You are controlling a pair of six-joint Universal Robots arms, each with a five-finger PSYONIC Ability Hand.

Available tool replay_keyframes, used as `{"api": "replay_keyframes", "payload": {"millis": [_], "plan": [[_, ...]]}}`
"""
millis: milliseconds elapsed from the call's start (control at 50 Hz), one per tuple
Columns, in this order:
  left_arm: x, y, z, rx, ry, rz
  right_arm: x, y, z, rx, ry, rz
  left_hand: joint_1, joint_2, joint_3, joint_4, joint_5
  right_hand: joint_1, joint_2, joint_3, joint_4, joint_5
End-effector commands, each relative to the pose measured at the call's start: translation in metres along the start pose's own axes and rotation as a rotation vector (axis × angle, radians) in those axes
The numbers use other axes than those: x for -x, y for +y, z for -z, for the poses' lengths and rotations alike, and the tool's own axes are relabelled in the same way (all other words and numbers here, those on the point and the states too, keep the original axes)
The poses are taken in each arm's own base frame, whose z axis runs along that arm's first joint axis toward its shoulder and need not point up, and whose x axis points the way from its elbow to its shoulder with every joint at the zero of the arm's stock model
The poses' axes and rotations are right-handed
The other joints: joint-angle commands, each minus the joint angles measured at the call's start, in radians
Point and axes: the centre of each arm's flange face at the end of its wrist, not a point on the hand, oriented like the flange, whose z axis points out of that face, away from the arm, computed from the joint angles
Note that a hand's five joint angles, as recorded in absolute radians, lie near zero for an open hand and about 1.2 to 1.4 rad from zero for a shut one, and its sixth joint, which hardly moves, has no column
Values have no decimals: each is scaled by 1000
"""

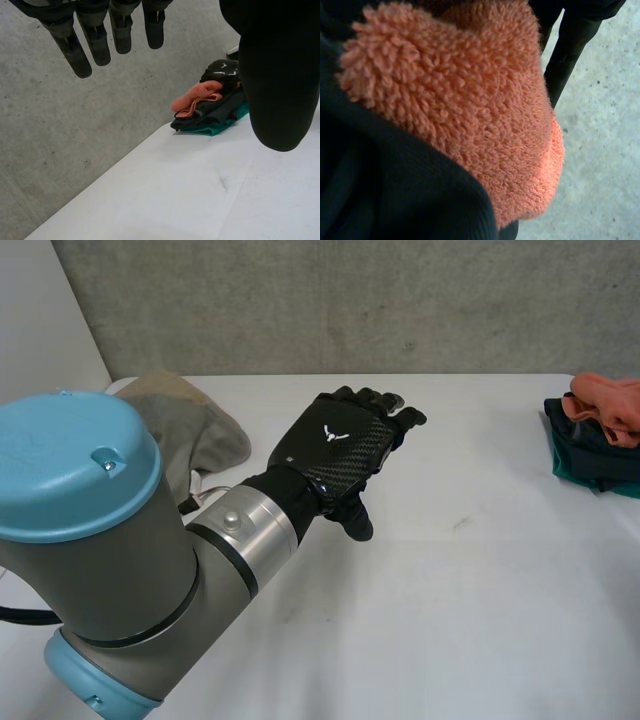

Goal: Fold the laundry.

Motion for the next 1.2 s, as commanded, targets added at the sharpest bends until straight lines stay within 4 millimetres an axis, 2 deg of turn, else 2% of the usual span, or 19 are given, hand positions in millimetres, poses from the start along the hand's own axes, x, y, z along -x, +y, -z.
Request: {"api": "replay_keyframes", "payload": {"millis": [20, 80, 260, 360, 460, 520, 580, 600, 680, 740, 760, 800, 820, 840, 900, 980, 1000, 1080, 1200], "plan": [[0, 1, 1, -4, -3, 0, -5, -11, 5, 15, 9, -2, -31, -38, -49, -29, -46, 65, -97, -123, -185, -11], [0, 1, 1, -4, -3, 0, -8, -29, 8, 28, 22, -10, -31, -38, -49, -29, -46, -770, -932, -957, -1019, -846], [-7, -4, 5, -16, 15, -4, -19, -106, 30, 123, 112, -64, -31, -38, -49, -29, -46, -770, -932, -957, -1019, -846], [-10, -18, 12, -54, 23, -8, -63, -121, 63, 333, 358, -74, -31, -38, -49, -29, -46, -770, -932, -957, -1019, -846], [-8, -37, 24, -107, 16, -14, -101, -161, 76, 446, 534, 219, -31, -38, -49, -29, -46, -770, -932, -957, -1019, -846], [-1, -56, 30, -161, -12, -20, -104, -180, 69, 403, 570, 350, -31, -38, -49, -29, -46, -770, -932, -957, -1019, -846], [15, -69, 30, -203, -74, -30, -75, -207, 50, 289, 531, 354, -31, -38, -49, -29, -46, -770, -932, -957, -1019, -846], [24, -71, 29, -210, -105, -32, -53, -229, 42, 211, 501, 330, -31, -38, -49, -29, -46, -770, -932, -957, -1019, -846], [96, -64, 24, -179, -367, -48, 1, -279, 47, 44, 407, 238, -31, -38, -49, -29, -46, -770, -932, -957, -1019, -846], [134, -54, 24, -151, -482, -58, 37, -295, 57, -31, 287, 181, -31, -38, -49, -29, -46, -770, -932, -957, -1019, -846], [162, -44, 23, -129, -554, -62, 67, -299, 65, -67, 180, 144, -31, -38, -49, -29, -46, -770, -932, -957, -1019, -846], [187, -27, 20, -90, -609, -68, 102, -301, 75, -93, 53, 107, -28, -35, -46, -26, -44, -770, -932, -957, -1019, -846], [202, -15, 18, -66, -640, -74, 135, -302, 87, -100, -59, 74, -28, -35, -46, -26, -43, -770, -932, -957, -1019, -846], [229, 8, 13, -25, -690, -100, 152, -304, 94, -105, -120, 60, -31, -38, -49, -29, -46, -770, -932, -957, -1019, -846], [261, 40, 7, 35, -732, -150, 200, -300, 118, -76, -263, 12, -31, -38, -49, -29, -46, -770, -932, -957, -1019, -846], [290, 94, -5, 163, -686, -284, 229, -287, 141, 14, -345, -15, -22, -29, -40, -20, -38, -770, -932, -957, -1019, -846], [298, 118, -11, 214, -645, -345, 231, -283, 145, 36, -353, -16, -19, -26, -37, -17, -35, -770, -932, -957, -1019, -846], [331, 166, -13, 302, -613, -456, 242, -261, 157, 151, -399, -14, -7, -14, -25, -5, -23, -770, -932, -957, -1019, -846], [354, 200, -26, 291, -623, -430, 252, -237, 169, 267, -452, -11, 60, 53, 42, 62, 44, -770, -932, -957, -1019, -846]]}}
